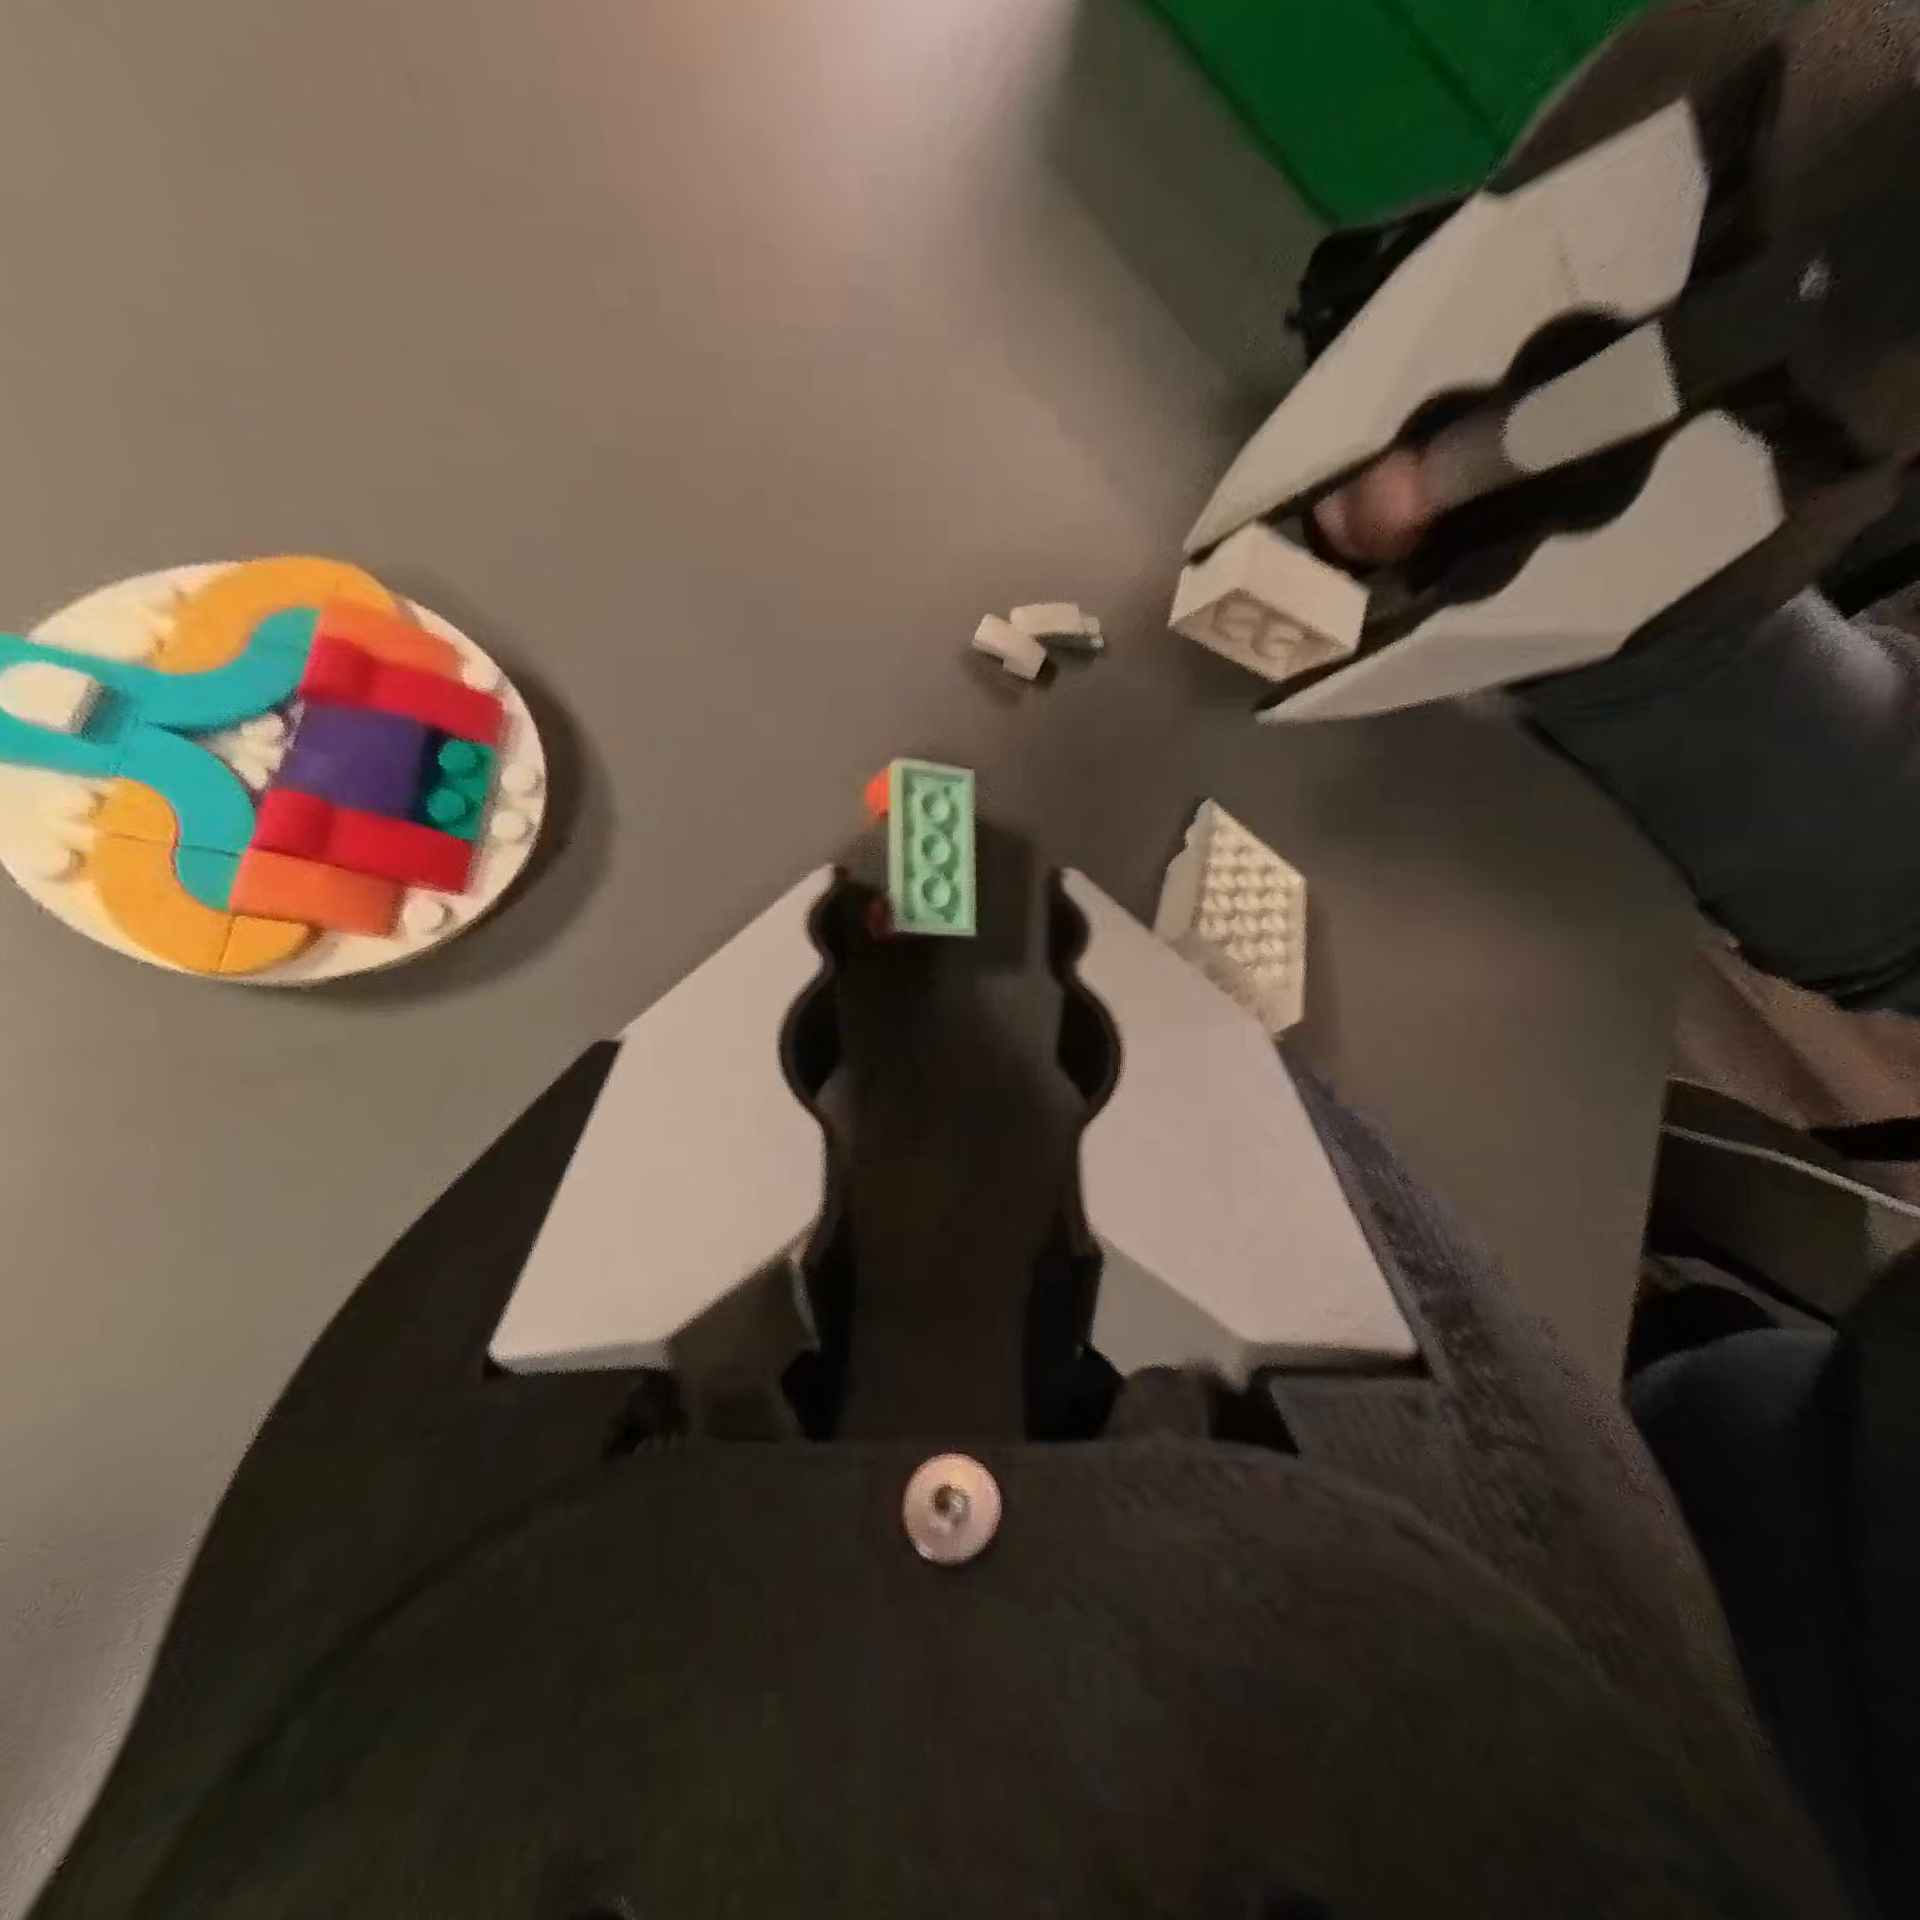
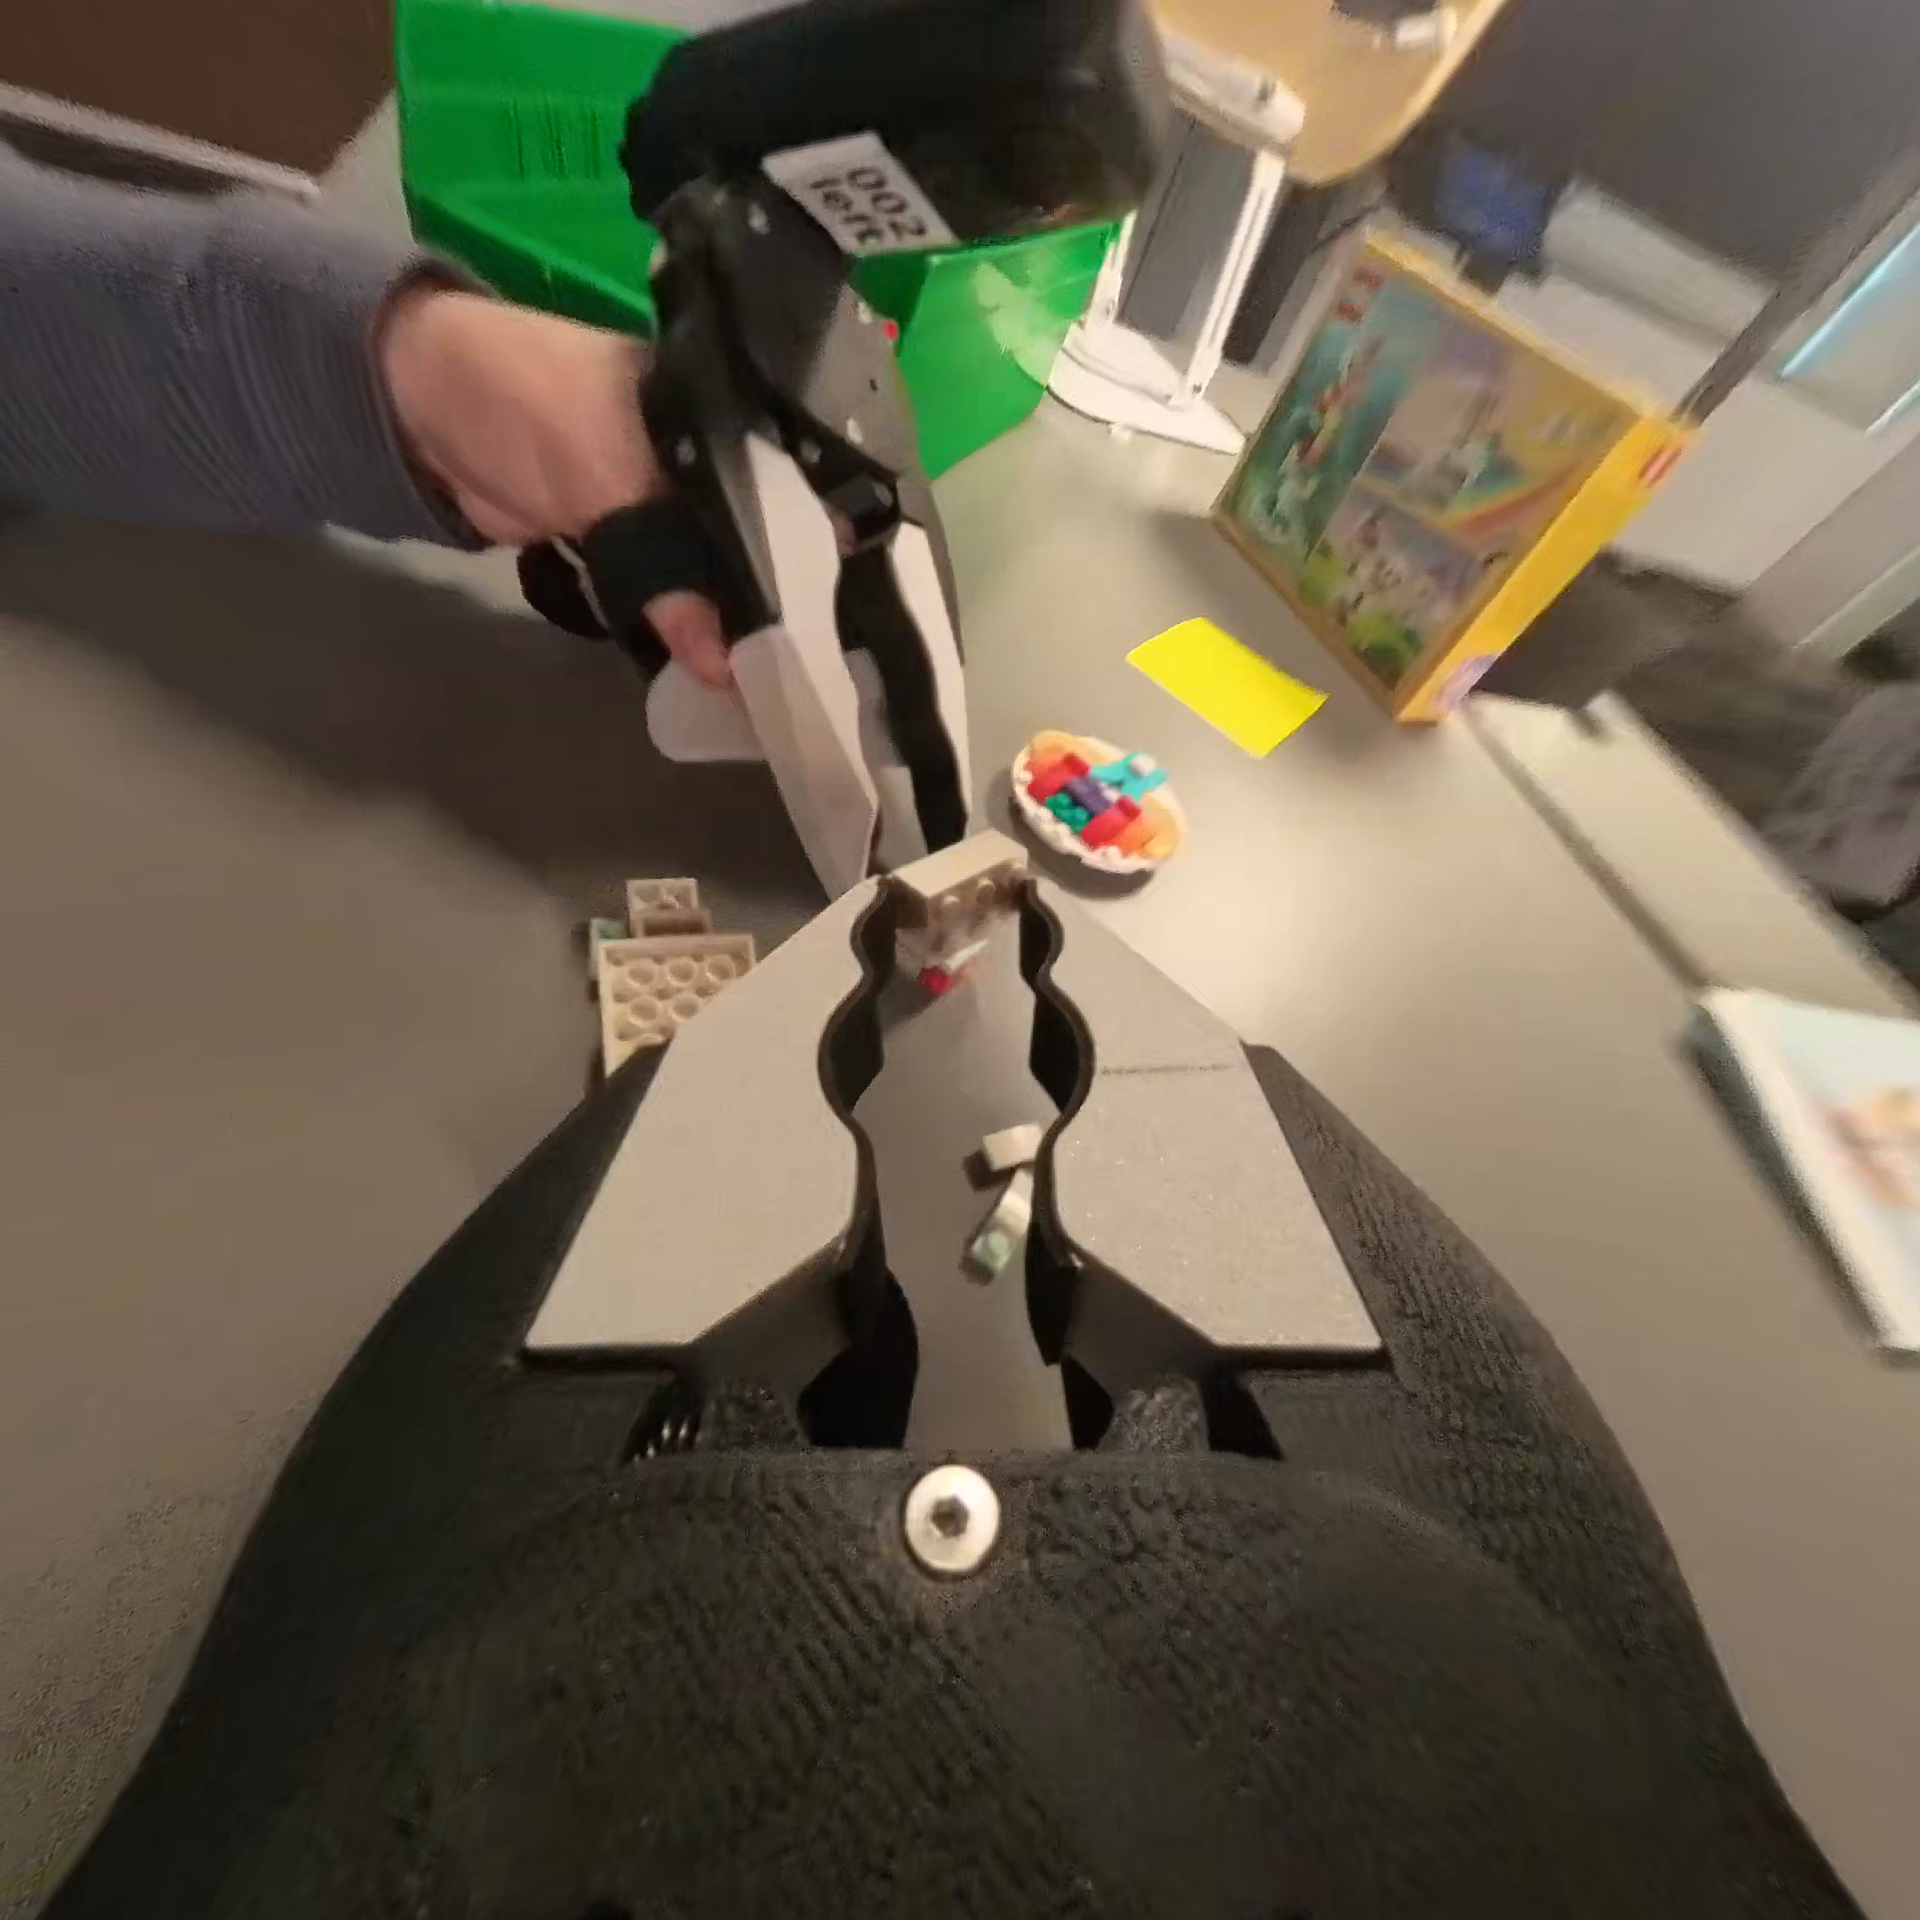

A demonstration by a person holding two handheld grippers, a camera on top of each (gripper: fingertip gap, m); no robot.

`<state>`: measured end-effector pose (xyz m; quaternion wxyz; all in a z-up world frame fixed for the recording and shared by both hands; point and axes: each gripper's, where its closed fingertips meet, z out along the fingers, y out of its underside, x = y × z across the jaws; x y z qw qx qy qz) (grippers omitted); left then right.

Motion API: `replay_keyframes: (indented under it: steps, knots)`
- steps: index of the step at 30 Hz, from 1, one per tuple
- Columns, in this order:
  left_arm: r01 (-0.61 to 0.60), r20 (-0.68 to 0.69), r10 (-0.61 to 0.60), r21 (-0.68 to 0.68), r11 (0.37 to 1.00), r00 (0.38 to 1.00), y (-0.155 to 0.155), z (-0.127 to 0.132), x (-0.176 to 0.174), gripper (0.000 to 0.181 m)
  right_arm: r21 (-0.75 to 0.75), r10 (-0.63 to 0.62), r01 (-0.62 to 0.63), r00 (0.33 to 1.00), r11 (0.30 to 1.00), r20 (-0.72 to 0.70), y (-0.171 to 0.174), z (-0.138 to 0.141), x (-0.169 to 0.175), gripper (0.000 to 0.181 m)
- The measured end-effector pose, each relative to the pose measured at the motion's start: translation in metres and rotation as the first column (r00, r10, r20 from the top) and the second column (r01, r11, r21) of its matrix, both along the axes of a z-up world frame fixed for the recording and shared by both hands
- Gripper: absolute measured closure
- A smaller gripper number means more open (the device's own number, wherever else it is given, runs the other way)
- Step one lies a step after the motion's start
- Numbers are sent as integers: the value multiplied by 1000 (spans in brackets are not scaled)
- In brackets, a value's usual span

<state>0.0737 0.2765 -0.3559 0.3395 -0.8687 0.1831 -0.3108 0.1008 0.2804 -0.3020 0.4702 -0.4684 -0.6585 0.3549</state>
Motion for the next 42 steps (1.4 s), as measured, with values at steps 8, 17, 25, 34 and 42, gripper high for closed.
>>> replay_keyframes:
  steps: [8,17,25,34,42]
  knots:
    - [110,605,-150,102,989,782,-19,90,24,133,435,120,-50,984,899,-134,-37,24,-5,160]
    - [298,650,-298,115,948,699,-47,100,40,166,499,103,62,950,864,-296,-39,49,-2,141]
    - [-479,46,513,435,762,857,-47,167,-169,166,433,-71,243,924,868,-376,-3,63,10,150]
    - [-580,-573,435,-89,810,695,-85,35,-294,166,434,-80,223,943,873,-323,-3,53,5,167]
    - [-589,-720,275,-225,776,638,-97,8,-307,133,380,-89,200,953,903,-289,0,46,4,170]
